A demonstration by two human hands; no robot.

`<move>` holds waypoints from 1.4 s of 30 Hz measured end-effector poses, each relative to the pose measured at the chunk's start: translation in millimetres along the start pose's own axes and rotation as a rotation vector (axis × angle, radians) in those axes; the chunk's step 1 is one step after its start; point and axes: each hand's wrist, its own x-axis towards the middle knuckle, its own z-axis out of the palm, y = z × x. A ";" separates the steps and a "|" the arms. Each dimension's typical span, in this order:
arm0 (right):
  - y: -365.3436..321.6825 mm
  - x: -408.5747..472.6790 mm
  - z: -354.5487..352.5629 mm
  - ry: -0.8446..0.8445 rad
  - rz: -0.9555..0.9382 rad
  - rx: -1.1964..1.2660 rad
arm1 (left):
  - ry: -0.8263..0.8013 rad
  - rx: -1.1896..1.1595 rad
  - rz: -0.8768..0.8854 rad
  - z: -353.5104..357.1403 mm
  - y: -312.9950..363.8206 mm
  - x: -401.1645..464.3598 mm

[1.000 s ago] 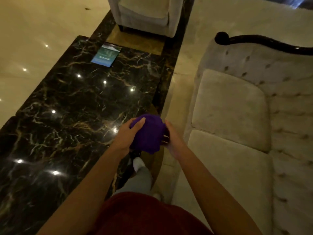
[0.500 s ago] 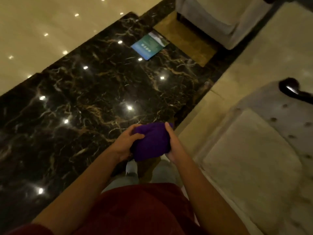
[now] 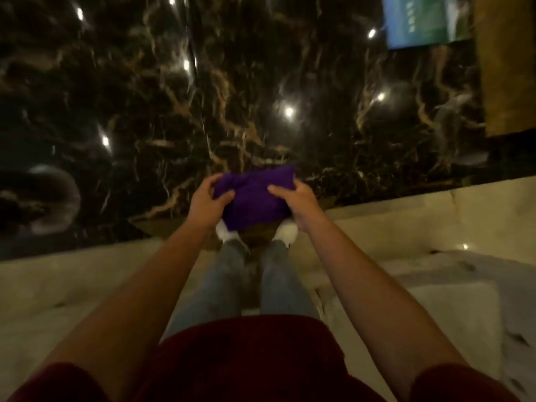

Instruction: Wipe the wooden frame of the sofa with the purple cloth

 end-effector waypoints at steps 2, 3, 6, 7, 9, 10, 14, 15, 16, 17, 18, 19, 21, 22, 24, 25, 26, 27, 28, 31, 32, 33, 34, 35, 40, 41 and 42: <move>34.2 44.6 16.3 0.000 0.030 -0.125 | 0.075 -0.037 -0.141 6.3 -51.2 22.1; 17.2 52.6 20.1 0.006 0.010 -0.162 | 0.100 -0.048 -0.124 6.5 -40.3 32.1; 30.8 104.5 39.2 -0.028 0.074 -0.269 | 0.142 0.018 -0.151 4.4 -70.0 78.9; 44.2 132.7 48.4 -0.045 0.089 -0.272 | 0.142 0.029 -0.177 1.6 -86.9 105.4; 49.9 155.8 59.3 -0.054 0.090 -0.264 | 0.145 0.072 -0.158 -2.7 -99.2 139.2; 60.7 179.4 66.7 -0.053 0.080 -0.267 | 0.138 0.087 -0.171 -4.3 -112.5 165.4; 83.9 233.2 84.8 -0.031 0.033 -0.325 | 0.127 0.224 -0.129 -6.5 -148.1 225.9; 83.0 231.7 83.2 -0.014 0.018 -0.346 | 0.115 0.245 -0.096 -4.3 -149.8 226.4; 89.3 241.4 86.3 0.001 0.016 -0.360 | 0.110 0.260 -0.084 -3.6 -158.5 234.6; 93.8 249.0 88.9 0.017 0.015 -0.388 | 0.121 0.282 -0.063 -1.8 -163.7 241.7; 93.8 248.5 84.2 0.028 -0.004 -0.415 | 0.122 0.306 -0.038 3.2 -164.1 238.7; 94.2 250.7 84.4 0.053 -0.022 -0.473 | 0.131 0.318 -0.031 4.6 -168.3 241.7; 95.1 251.4 80.2 0.109 -0.058 -0.641 | 0.180 0.404 0.011 8.5 -171.9 240.8; 92.9 249.4 78.2 0.151 -0.072 -0.725 | 0.229 0.487 0.054 7.9 -171.2 238.0; 89.3 244.2 74.5 0.231 -0.069 -0.829 | 0.307 0.668 0.163 7.0 -170.7 227.9; 83.2 239.1 73.8 0.280 -0.114 -0.908 | 0.314 0.718 0.222 5.3 -167.0 222.8; 78.8 233.4 72.0 0.331 -0.186 -1.028 | 0.287 0.762 0.301 4.9 -163.9 217.4; 77.5 227.7 70.0 0.387 -0.276 -1.126 | 0.235 0.810 0.380 7.7 -164.6 213.5; 74.9 221.5 71.7 0.419 -0.395 -1.181 | 0.181 0.866 0.451 9.0 -166.1 211.3; 80.5 207.3 78.8 0.260 -0.521 -1.286 | -0.022 1.030 0.464 16.7 -180.0 202.1; 84.8 206.1 81.5 0.154 -0.468 -1.354 | -0.087 1.066 0.399 17.8 -186.4 200.0; 89.7 206.2 85.3 0.066 -0.378 -1.407 | -0.150 1.086 0.331 17.4 -192.5 199.2; 92.7 207.0 85.7 0.017 -0.308 -1.453 | -0.200 1.099 0.292 18.6 -195.7 200.1; 92.0 209.4 86.1 -0.007 -0.248 -1.473 | -0.238 1.122 0.255 18.1 -195.5 203.6; 64.7 197.0 96.1 -0.091 -0.075 -1.398 | -0.245 1.098 0.088 15.0 -150.3 207.0; 53.1 184.8 99.6 -0.088 -0.125 -1.403 | -0.165 1.087 0.143 14.6 -133.4 201.7; 52.4 184.7 105.4 -0.070 -0.143 -1.384 | -0.139 1.091 0.171 13.5 -125.1 201.3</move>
